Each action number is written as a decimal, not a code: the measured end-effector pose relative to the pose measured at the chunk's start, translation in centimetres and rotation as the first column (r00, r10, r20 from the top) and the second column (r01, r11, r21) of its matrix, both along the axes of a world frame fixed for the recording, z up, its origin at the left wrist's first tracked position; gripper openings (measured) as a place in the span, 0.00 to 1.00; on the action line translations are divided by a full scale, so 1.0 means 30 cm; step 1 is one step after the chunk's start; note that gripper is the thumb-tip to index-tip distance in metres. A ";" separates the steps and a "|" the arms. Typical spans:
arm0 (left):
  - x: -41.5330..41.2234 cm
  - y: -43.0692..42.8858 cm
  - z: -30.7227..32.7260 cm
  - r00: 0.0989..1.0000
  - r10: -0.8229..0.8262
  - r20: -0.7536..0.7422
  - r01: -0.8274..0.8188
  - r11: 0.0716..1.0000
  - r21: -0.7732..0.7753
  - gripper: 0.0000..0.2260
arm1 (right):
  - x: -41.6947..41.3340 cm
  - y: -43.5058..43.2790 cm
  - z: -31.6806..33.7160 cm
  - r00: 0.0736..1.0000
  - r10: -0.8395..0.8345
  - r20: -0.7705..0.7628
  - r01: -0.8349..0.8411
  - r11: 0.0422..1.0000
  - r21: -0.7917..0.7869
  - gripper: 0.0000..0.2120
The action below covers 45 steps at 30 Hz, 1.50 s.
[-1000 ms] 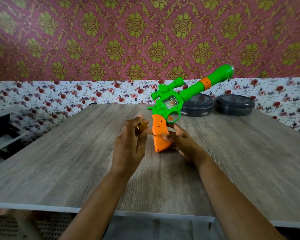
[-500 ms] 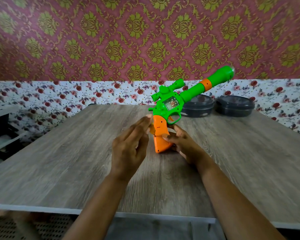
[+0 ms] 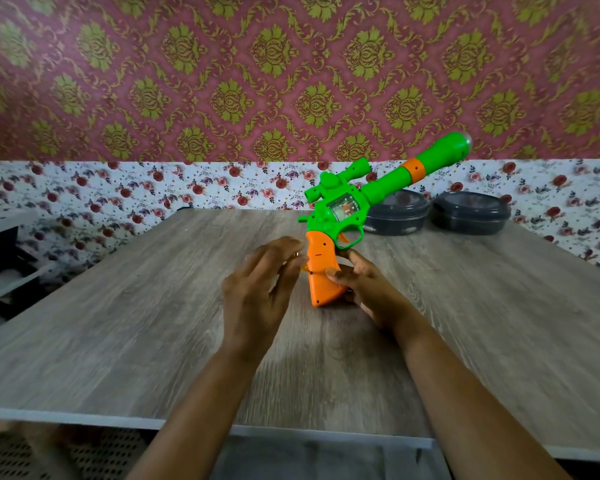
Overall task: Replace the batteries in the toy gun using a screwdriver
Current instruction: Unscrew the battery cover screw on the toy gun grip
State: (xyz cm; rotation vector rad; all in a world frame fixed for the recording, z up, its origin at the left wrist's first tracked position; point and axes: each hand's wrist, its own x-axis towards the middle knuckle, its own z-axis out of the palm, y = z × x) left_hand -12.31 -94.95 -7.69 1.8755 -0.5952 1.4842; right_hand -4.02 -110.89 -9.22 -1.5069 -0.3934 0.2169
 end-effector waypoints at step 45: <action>-0.002 0.006 0.005 0.998 -0.014 -0.064 0.010 0.998 -0.062 0.11 | -0.006 -0.001 0.011 1.000 0.017 0.000 -0.017 1.000 0.023 0.17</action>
